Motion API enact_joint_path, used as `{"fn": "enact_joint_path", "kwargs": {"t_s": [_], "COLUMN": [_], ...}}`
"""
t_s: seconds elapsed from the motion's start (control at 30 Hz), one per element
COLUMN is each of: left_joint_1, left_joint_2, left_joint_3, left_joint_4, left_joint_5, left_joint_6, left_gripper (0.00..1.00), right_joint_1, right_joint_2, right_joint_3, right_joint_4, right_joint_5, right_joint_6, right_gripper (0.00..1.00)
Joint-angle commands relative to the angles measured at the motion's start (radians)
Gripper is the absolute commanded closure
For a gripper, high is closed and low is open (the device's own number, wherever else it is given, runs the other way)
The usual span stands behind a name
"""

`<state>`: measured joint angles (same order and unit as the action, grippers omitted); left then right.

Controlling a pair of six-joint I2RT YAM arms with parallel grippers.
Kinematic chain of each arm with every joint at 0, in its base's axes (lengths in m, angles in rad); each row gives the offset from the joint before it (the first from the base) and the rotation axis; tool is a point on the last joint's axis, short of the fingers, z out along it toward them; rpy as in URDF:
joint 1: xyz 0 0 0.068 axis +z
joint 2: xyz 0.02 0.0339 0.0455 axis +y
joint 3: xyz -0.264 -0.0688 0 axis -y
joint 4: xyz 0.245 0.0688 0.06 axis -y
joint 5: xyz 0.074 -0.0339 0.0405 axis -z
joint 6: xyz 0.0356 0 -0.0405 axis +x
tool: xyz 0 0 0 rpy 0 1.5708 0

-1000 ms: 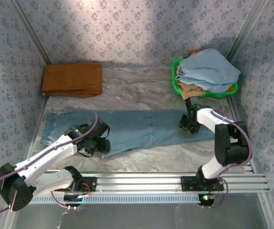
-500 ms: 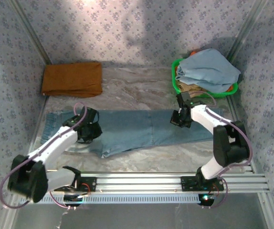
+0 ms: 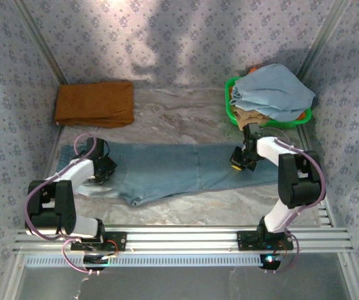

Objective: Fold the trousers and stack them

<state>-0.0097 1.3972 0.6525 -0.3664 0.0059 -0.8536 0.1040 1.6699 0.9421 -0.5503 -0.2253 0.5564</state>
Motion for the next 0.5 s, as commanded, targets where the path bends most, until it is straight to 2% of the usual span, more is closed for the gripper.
{"fn": "enact_joint_path", "kwargs": {"t_s": [0.0,0.2,0.27,0.33,0.37,0.4,0.47], "left_joint_1": [0.056,0.090,0.092,0.091,0.092,0.091,0.090], "left_joint_2": [0.050,0.106,0.120,0.129,0.129,0.127,0.114], "left_joint_3": [0.015,0.108,0.151,0.191,0.209,0.226,0.251], "left_joint_4": [0.020,0.007,-0.010,-0.033,-0.039,-0.047,-0.064], "left_joint_5": [-0.090,-0.072,-0.035,0.002,0.026,0.050,0.094], "left_joint_6": [0.027,0.076,0.099,0.111,0.111,0.109,0.112], "left_gripper": [1.00,1.00,1.00,1.00,0.99,0.96,0.87], "right_joint_1": [-0.050,-0.144,-0.194,-0.246,-0.272,-0.296,-0.350], "right_joint_2": [-0.034,-0.130,-0.161,-0.189,-0.200,-0.210,-0.219], "right_joint_3": [-0.011,0.022,0.029,0.046,0.057,0.067,0.072], "right_joint_4": [-0.046,-0.126,-0.142,-0.162,-0.174,-0.184,-0.203], "right_joint_5": [0.021,0.044,0.072,0.120,0.155,0.196,0.269], "right_joint_6": [-0.033,-0.043,-0.041,-0.038,-0.032,-0.019,0.024], "right_gripper": [0.98,0.96,0.91,0.77,0.66,0.56,0.43]}}
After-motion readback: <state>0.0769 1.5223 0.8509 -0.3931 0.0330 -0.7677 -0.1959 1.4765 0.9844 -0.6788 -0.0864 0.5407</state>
